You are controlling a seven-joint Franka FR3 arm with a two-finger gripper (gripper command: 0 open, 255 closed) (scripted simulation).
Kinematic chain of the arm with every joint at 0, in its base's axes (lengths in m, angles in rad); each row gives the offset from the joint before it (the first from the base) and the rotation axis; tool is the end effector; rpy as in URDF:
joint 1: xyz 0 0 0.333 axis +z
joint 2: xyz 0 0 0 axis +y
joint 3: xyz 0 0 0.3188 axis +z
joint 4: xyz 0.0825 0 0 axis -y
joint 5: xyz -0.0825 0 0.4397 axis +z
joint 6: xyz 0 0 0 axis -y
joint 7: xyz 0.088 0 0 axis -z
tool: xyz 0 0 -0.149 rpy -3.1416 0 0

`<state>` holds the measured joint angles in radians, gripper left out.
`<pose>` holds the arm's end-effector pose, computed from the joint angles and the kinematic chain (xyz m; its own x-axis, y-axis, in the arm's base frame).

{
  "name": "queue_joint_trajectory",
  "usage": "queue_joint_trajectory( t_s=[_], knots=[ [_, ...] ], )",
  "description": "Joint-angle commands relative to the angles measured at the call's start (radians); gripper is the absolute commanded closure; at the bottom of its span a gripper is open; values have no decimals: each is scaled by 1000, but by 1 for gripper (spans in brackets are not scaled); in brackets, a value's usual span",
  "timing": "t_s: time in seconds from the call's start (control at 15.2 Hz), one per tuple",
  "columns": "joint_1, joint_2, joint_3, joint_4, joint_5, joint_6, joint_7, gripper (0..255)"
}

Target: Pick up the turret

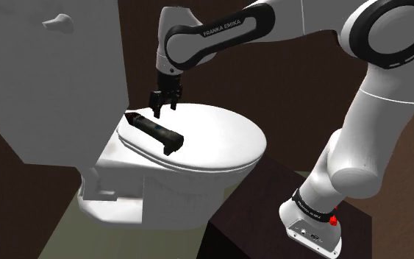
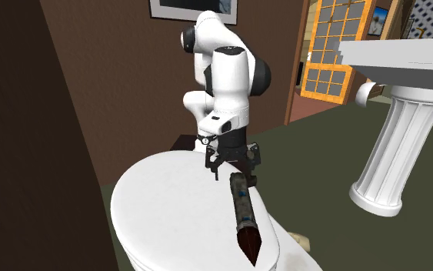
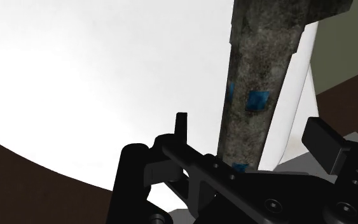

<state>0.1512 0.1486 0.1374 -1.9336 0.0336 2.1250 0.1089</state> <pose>0.6198 0.1855 0.3487 0.9866 0.1589 0.0379 0.1608 -0.9855 -0.0540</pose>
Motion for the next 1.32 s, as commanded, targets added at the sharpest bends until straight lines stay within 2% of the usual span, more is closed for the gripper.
queue_joint_trajectory(
  t_s=[0.0,0.2,0.66,0.86,0.92,1.25],
  knots=[
    [10,79,4,71,-11,8,17,0],
    [31,197,8,195,-28,2,43,0],
    [33,237,5,154,-33,82,43,0],
    [33,240,5,151,-34,88,43,0],
    [33,241,5,151,-34,89,43,255],
    [33,241,5,151,-34,89,43,255]
  ],
)
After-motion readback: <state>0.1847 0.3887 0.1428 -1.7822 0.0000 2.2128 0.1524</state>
